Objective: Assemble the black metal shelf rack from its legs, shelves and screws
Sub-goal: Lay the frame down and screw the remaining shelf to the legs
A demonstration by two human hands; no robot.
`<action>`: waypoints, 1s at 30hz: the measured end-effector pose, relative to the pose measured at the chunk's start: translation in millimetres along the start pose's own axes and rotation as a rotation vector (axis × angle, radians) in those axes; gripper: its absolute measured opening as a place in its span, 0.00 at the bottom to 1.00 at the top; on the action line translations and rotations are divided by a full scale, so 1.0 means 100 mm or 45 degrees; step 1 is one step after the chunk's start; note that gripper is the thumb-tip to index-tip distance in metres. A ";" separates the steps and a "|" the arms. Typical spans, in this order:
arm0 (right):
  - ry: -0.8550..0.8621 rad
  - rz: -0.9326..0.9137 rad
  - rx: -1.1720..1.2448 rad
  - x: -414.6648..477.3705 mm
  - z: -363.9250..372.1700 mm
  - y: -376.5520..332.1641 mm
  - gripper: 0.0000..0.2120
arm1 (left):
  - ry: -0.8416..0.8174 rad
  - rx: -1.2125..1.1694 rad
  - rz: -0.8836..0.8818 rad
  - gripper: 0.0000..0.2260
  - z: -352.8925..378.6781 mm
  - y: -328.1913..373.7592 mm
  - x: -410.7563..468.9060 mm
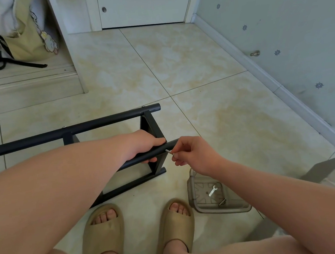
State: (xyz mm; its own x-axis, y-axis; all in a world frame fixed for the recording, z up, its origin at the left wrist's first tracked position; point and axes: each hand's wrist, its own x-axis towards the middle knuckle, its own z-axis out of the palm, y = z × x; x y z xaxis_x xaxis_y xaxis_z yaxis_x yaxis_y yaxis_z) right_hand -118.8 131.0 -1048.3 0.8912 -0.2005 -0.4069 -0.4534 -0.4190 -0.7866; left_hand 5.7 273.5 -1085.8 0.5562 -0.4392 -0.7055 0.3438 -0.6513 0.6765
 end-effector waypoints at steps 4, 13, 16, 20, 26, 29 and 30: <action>0.026 0.003 -0.004 0.02 0.00 0.00 0.12 | -0.003 -0.011 -0.006 0.18 0.00 0.00 -0.02; 0.045 0.029 -0.039 0.03 0.11 0.03 0.11 | -0.072 -0.057 -0.016 0.16 0.02 -0.05 -0.03; 0.041 0.056 -0.001 0.06 0.13 0.02 0.10 | -0.062 -0.061 -0.005 0.16 0.03 -0.06 -0.04; 0.054 0.087 0.055 0.07 0.15 0.00 0.09 | -0.044 -0.071 0.010 0.16 0.02 -0.07 -0.04; 0.105 0.150 0.223 0.09 0.18 -0.01 0.10 | -0.010 -0.052 0.013 0.16 0.02 -0.04 -0.02; 0.118 0.081 -0.016 0.11 0.21 -0.01 0.12 | -0.025 -0.057 0.004 0.16 0.01 -0.05 -0.02; 0.122 0.048 -0.152 0.12 0.22 -0.02 0.13 | -0.036 -0.060 0.000 0.16 0.01 -0.05 -0.02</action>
State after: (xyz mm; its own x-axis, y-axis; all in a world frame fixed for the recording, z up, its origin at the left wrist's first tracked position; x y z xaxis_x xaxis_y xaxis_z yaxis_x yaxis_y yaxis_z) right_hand -107.6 148.5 -1062.1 0.8734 -0.2990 -0.3845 -0.4868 -0.5111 -0.7084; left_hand 1.9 276.9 -1088.3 0.5348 -0.4572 -0.7106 0.3792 -0.6217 0.6853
